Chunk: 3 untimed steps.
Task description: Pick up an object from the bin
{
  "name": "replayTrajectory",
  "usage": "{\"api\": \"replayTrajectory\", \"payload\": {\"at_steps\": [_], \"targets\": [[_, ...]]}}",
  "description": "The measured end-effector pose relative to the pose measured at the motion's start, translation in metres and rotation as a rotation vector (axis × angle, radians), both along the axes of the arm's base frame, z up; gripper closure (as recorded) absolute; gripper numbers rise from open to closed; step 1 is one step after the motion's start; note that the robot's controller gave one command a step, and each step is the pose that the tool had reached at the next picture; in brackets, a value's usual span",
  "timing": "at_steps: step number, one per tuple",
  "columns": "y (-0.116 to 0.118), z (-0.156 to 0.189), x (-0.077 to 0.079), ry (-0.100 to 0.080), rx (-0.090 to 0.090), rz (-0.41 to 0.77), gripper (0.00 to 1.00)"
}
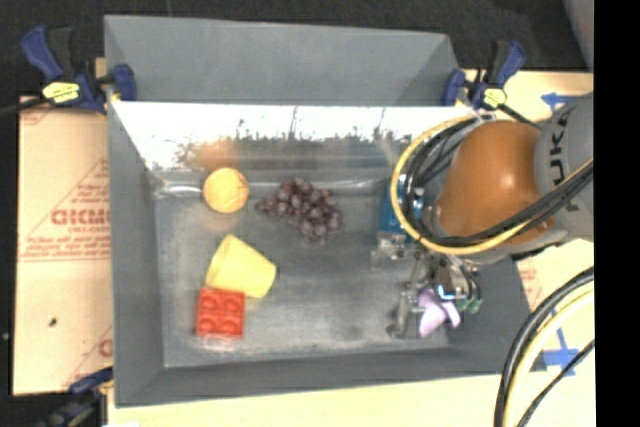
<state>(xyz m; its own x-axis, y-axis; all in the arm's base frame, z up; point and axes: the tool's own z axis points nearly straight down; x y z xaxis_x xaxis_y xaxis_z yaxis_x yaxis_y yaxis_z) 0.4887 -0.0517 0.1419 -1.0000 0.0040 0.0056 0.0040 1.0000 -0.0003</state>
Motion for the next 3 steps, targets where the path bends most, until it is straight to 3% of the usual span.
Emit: {"api": "replayTrajectory", "payload": {"at_steps": [1, 2, 3], "targets": [[0.0, 0.004, 0.002, -0.008, -0.001, 0.004, 0.0], [-0.072, -0.006, 0.008, -0.01, -0.002, 0.163, 0.0], [-0.072, 0.004, 0.003, -0.013, 0.0, -0.105, 0.0]]}}
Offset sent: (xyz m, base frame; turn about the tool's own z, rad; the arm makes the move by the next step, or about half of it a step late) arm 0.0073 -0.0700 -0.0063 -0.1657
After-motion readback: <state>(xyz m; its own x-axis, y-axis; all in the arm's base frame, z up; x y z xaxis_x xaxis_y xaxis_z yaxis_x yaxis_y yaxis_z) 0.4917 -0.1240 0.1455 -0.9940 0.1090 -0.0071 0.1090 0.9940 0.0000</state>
